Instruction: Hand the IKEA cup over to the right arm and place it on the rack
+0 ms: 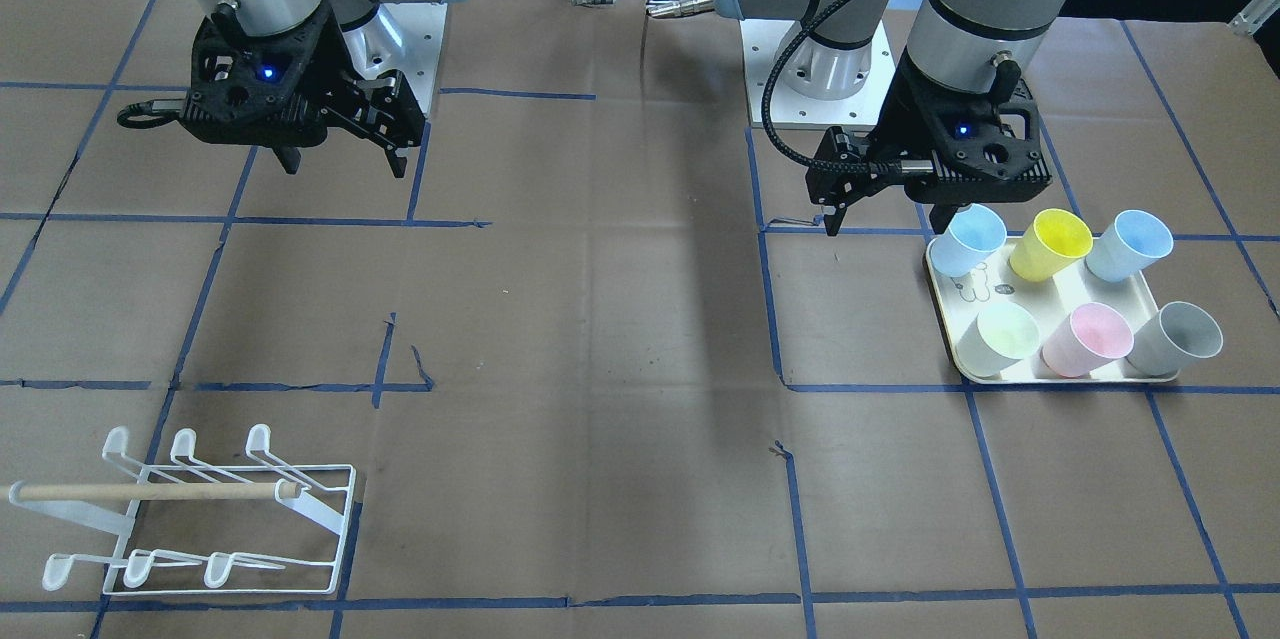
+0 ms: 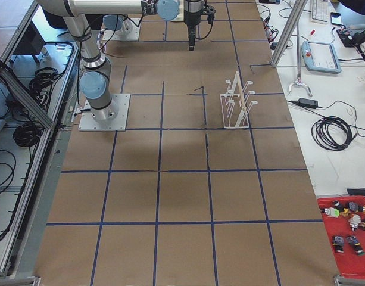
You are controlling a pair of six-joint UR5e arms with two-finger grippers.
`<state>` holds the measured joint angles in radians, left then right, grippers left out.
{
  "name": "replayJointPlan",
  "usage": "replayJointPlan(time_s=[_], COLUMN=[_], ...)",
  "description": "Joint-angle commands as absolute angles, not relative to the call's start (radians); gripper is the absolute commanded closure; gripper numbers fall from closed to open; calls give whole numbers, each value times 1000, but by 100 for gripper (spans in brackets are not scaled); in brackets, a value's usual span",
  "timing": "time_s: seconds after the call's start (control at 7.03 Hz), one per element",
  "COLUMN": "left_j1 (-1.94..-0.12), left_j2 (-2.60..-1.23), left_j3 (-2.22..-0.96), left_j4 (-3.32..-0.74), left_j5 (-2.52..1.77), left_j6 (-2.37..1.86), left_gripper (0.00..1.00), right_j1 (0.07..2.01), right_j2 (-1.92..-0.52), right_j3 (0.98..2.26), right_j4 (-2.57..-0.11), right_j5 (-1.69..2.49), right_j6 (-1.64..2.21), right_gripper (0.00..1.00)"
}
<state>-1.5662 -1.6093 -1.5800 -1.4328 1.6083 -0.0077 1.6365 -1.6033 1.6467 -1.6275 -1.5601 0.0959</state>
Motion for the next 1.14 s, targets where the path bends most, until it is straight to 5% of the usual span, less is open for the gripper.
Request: replayJointPlan(time_s=[0.0, 1.0], left_j1=[-1566, -1565], left_j2=[-1609, -1602], left_j3=[-1578, -1594], left_j4=[-1431, -1428], left_j5=[1608, 1605], left_j6=[-8, -3], left_gripper=[1, 1], right_j1=[1635, 1635], right_j2=[-1606, -1606], right_j3=[1646, 1646], right_j4=[-1628, -1628], right_j5=[-1559, -1555], right_j6=[95, 95], right_gripper=[0, 0])
